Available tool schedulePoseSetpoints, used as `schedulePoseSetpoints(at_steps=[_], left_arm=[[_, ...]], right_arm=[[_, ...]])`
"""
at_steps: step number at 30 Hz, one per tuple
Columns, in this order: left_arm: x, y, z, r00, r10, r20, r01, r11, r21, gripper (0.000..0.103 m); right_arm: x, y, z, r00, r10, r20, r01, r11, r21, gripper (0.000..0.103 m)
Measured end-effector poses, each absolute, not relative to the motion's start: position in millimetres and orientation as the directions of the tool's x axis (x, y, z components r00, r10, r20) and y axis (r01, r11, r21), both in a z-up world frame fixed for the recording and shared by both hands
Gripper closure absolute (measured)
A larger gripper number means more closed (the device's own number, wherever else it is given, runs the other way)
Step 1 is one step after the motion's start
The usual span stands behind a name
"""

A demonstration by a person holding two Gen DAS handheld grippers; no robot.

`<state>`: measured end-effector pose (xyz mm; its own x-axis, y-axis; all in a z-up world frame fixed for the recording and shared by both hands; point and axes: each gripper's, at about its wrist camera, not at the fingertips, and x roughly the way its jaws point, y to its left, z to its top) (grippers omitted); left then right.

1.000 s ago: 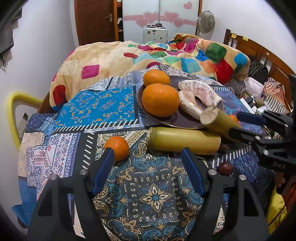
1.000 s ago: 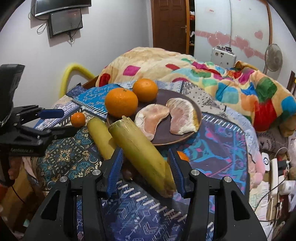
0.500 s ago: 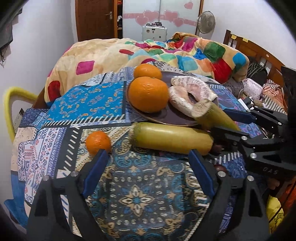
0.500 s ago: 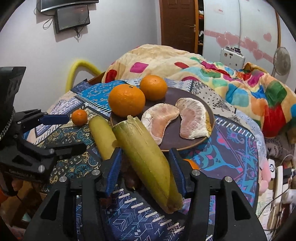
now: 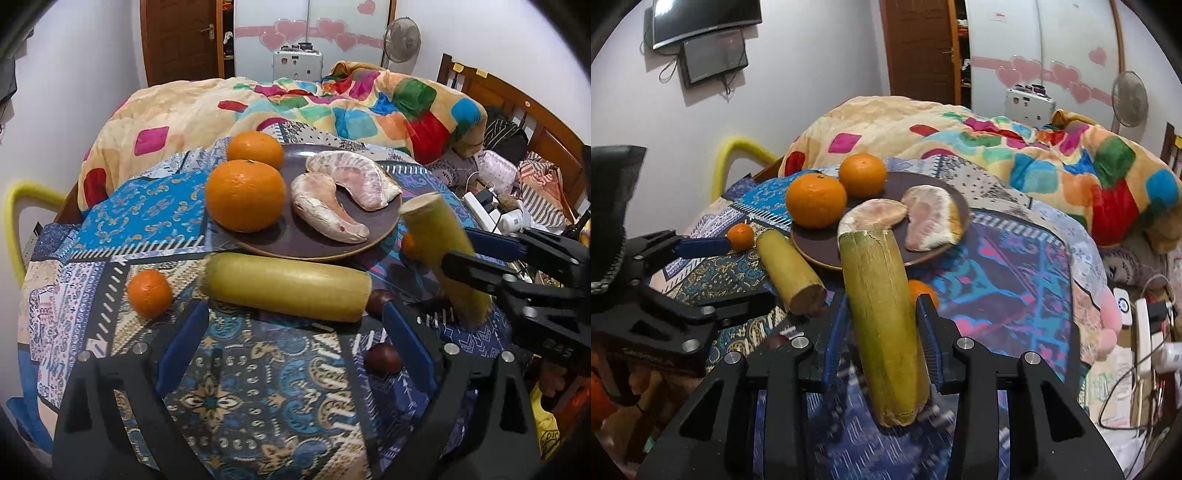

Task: Organize fruits
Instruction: 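Grasp the green-husked corn cob with the right gripper and lift it, then hold the corn cob in the right gripper while the left gripper grasps the yellow gourd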

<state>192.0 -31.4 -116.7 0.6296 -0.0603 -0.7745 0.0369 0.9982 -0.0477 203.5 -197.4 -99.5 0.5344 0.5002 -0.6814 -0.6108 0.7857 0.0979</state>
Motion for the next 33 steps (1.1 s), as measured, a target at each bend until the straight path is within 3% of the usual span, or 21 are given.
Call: schedulePoseSetpoints(at_steps=[4, 10, 16, 20, 24, 33], left_arm=[[197, -39, -123, 0.647, 0.034, -0.761, -0.005, 0.999, 0.04, 0.006], [191, -29, -129, 0.652, 0.021, -0.758, 0.0, 1.0, 0.028, 0.006], [174, -2, -135, 0.627, 0.105, -0.772, -0.042, 0.994, 0.101, 0.009], [166, 28, -142, 0.574, 0.034, -0.818, -0.069, 0.998, -0.007, 0.011], [166, 25, -128, 0.602, -0.018, -0.798, -0.058, 0.996, -0.067, 0.011], [205, -23, -117, 0.617, 0.001, -0.787, -0.02, 1.0, -0.014, 0.005]], right_arm=[[199, -211, -100, 0.528, 0.509, -0.68, -0.598, 0.791, 0.128, 0.069], [193, -214, -107, 0.541, 0.477, -0.693, -0.586, 0.805, 0.096, 0.069], [190, -205, -108, 0.561, 0.448, -0.696, -0.593, 0.804, 0.039, 0.069], [189, -203, -109, 0.566, 0.438, -0.699, -0.601, 0.799, 0.015, 0.068], [189, -199, -111, 0.553, 0.439, -0.708, -0.611, 0.791, 0.012, 0.065], [185, -196, -124, 0.541, 0.435, -0.72, -0.617, 0.787, 0.012, 0.061]])
